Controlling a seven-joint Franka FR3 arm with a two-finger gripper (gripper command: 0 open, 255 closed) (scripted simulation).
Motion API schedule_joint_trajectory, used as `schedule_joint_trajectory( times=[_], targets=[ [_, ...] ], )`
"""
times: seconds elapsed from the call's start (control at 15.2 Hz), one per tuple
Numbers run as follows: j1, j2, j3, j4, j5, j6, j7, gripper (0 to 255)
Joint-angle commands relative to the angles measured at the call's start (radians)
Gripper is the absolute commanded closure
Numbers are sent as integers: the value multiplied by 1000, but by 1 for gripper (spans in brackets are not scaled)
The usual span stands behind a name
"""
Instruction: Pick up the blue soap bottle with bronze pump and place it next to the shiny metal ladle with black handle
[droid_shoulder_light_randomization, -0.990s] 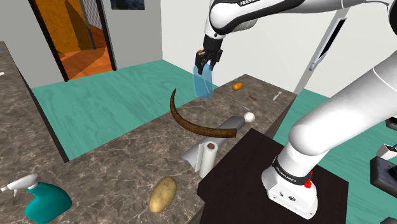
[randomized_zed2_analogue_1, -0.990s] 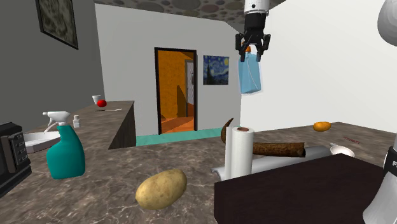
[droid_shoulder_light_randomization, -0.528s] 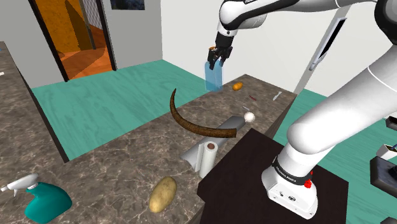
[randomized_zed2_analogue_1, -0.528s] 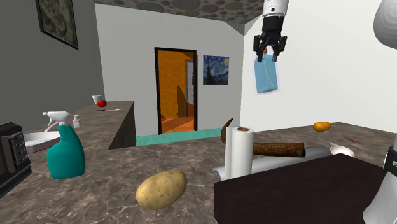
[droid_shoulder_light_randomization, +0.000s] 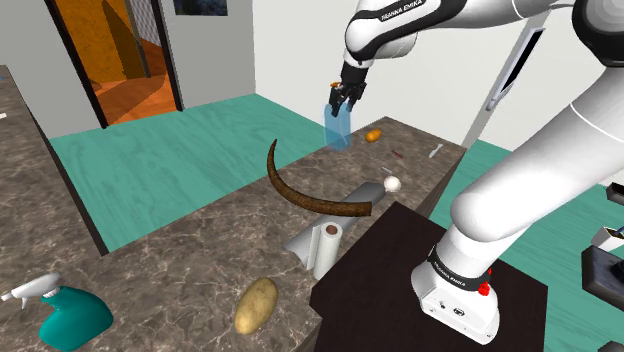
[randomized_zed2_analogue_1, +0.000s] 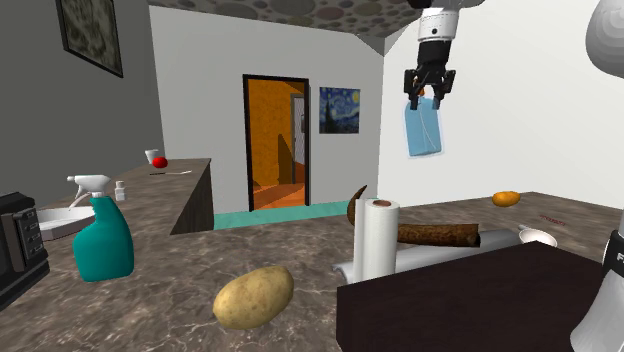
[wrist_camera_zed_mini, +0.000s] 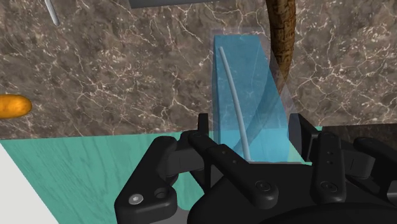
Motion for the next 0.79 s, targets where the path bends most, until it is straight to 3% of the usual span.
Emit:
schedule_joint_trajectory(
  times=[0.0, 0.73],
  targets=[
    [0, 9, 1, -20, 0, 29, 2, 255],
    [0, 76, 2, -108, -4, 184, 5, 255]
  ],
)
